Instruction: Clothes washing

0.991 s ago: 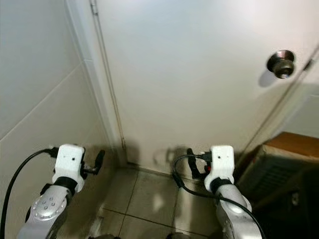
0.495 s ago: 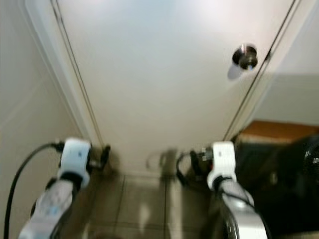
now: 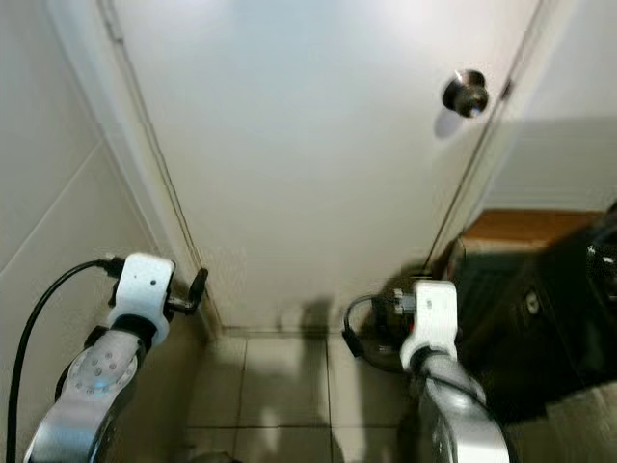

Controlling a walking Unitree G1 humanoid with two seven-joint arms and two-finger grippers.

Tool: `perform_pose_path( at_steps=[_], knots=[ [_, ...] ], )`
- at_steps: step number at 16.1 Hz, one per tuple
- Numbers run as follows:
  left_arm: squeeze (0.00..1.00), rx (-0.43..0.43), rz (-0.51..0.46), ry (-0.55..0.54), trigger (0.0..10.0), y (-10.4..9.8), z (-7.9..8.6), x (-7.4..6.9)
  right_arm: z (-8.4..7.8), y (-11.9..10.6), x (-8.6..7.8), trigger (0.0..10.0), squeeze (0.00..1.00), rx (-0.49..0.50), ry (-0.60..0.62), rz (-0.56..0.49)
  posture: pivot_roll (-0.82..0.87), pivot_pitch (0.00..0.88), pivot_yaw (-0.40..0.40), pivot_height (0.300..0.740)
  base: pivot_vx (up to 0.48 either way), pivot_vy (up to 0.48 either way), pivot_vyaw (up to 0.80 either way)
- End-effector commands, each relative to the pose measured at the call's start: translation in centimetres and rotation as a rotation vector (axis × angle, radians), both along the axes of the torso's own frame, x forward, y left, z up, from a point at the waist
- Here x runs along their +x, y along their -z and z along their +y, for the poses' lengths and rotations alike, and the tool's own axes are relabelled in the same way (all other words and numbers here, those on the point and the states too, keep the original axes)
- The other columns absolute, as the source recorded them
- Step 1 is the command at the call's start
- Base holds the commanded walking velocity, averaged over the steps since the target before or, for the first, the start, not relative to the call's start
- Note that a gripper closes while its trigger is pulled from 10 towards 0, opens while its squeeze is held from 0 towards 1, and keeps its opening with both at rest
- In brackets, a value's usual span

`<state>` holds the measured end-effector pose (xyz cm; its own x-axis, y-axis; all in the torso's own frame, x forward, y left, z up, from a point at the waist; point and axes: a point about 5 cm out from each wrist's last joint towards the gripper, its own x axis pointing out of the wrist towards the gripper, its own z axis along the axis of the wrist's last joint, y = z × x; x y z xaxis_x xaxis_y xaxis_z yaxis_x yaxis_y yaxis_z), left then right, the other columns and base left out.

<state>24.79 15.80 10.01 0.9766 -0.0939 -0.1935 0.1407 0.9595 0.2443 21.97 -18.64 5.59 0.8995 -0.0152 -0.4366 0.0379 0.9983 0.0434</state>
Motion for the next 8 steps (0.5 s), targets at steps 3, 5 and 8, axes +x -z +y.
perform_pose_path(
  at_steps=[3, 5, 8],
  knots=[
    [0.0, 0.009, 0.019, -0.008, 10.0, 0.4, -0.3, -0.2, 0.2, -0.7, -0.5, 10.0, 0.0, -0.027, -0.045, -0.034, -0.03, 0.0, 0.044, 0.719, 0.0, 0.0, 0.0],
    [0.0, 0.015, 0.013, 0.043, 10.0, 0.6, -1.5, -0.5, -0.7, -0.5, -0.4, 10.0, 0.0, -0.032, -0.026, -0.022, -0.04, 0.0, 0.008, 0.719, 0.0, 0.24, -0.4],
    [0.0, 0.016, 0.014, 0.019, 10.0, 0.6, -1.4, -0.7, -0.5, -1.0, 0.1, 10.0, 0.0, -0.033, -0.043, -0.032, -0.03, 0.0, -0.014, 0.719, 0.0, 0.48, -0.8]
  ],
)
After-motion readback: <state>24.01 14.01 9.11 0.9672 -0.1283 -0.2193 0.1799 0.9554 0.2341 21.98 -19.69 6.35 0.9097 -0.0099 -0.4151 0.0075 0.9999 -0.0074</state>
